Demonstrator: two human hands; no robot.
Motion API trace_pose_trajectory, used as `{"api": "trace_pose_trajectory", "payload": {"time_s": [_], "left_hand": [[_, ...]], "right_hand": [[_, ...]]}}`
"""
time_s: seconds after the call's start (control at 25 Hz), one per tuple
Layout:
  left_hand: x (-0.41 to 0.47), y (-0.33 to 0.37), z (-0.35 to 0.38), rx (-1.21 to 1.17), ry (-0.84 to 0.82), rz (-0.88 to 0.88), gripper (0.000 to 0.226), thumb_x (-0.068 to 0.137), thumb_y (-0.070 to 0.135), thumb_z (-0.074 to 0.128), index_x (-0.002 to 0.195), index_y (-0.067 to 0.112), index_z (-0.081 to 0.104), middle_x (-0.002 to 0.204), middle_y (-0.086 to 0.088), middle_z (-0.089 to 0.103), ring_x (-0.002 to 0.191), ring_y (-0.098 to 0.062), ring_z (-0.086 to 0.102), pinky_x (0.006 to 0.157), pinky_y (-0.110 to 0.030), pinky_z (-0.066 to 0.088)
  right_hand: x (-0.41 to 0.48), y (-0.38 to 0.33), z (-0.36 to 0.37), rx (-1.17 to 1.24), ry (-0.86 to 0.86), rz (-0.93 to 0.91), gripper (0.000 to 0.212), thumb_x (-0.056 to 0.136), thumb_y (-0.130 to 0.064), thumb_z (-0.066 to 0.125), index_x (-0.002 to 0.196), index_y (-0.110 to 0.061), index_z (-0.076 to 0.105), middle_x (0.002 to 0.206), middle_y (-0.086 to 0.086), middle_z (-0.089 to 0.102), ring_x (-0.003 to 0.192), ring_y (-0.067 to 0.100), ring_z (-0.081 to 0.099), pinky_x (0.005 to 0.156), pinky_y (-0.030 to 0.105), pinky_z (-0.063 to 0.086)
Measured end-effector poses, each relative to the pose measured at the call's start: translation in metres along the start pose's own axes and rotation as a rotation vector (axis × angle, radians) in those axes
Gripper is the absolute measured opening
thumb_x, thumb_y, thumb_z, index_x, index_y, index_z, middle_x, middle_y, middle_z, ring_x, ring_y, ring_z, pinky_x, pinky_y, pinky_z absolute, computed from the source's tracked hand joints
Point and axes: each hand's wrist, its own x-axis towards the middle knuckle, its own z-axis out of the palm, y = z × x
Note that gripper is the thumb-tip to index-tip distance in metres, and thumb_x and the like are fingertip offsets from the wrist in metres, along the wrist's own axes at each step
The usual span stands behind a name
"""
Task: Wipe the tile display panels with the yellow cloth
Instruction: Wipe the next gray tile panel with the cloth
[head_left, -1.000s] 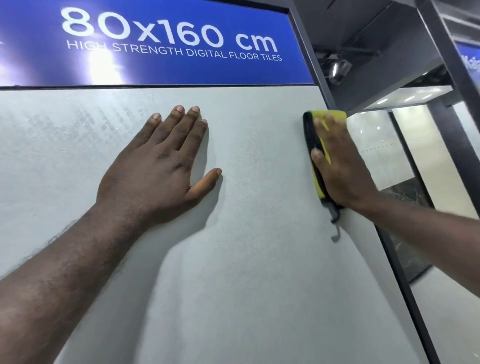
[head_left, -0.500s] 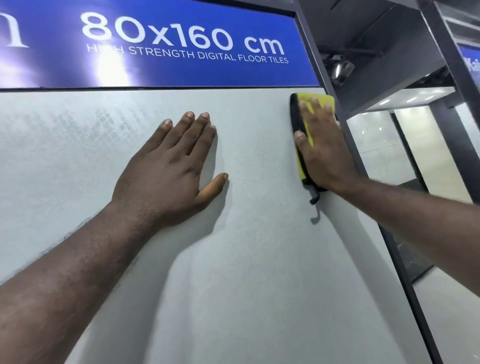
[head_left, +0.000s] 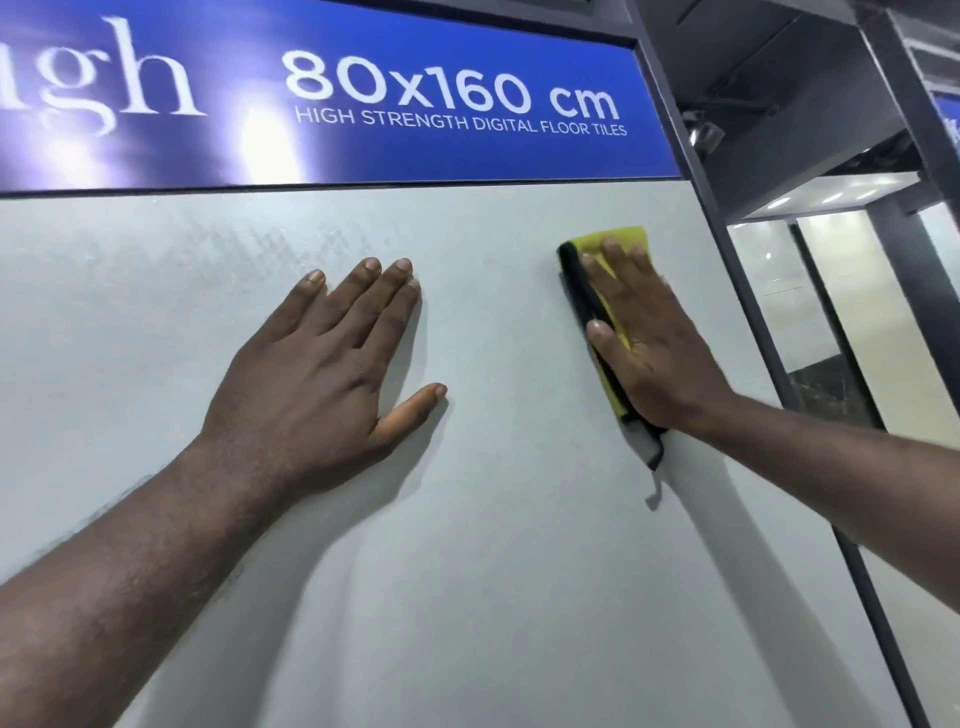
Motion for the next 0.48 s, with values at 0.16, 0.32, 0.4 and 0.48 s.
{"api": "trace_pose_trajectory", "payload": {"time_s": [0.16,0.32,0.4,0.48], "left_hand": [[-0.017,-0.027,-0.007,-0.001,0.011,0.027,0.094,0.104,0.075,0.023,0.172,0.010,0.025,0.180,-0.004,0.018,0.166,-0.023,0.021,0.135,-0.051,0.019],[-0.040,-0.048,-0.012,0.013,0.038,0.014,0.095,0.104,0.074,0.024,0.171,0.008,0.029,0.179,-0.006,0.022,0.165,-0.025,0.024,0.134,-0.055,0.018],[-0.054,-0.067,-0.018,0.030,0.060,-0.014,0.096,0.103,0.074,0.027,0.169,0.005,0.031,0.178,-0.009,0.025,0.164,-0.027,0.028,0.134,-0.057,0.016],[-0.064,-0.093,-0.024,0.033,0.062,-0.061,0.097,0.102,0.075,0.028,0.169,0.005,0.031,0.178,-0.010,0.026,0.164,-0.027,0.028,0.134,-0.056,0.016]], "right_hand": [[0.044,-0.036,-0.001,0.048,0.058,0.238,0.065,0.109,-0.048,0.029,0.170,-0.034,0.013,0.179,-0.009,0.000,0.164,0.014,-0.009,0.132,0.054,0.006],[0.004,-0.080,0.014,-0.045,-0.027,-0.070,0.063,0.111,-0.043,0.036,0.170,-0.034,0.014,0.177,-0.016,-0.002,0.164,0.010,-0.007,0.133,0.044,0.006],[0.011,-0.070,0.006,-0.051,-0.004,0.062,0.065,0.109,-0.049,0.030,0.170,-0.035,0.012,0.178,-0.011,-0.001,0.164,0.012,-0.007,0.133,0.050,0.009],[0.039,-0.075,0.003,0.002,0.034,0.284,0.069,0.107,-0.053,0.026,0.170,-0.032,0.011,0.179,-0.006,-0.001,0.164,0.017,-0.008,0.132,0.056,0.009]]}}
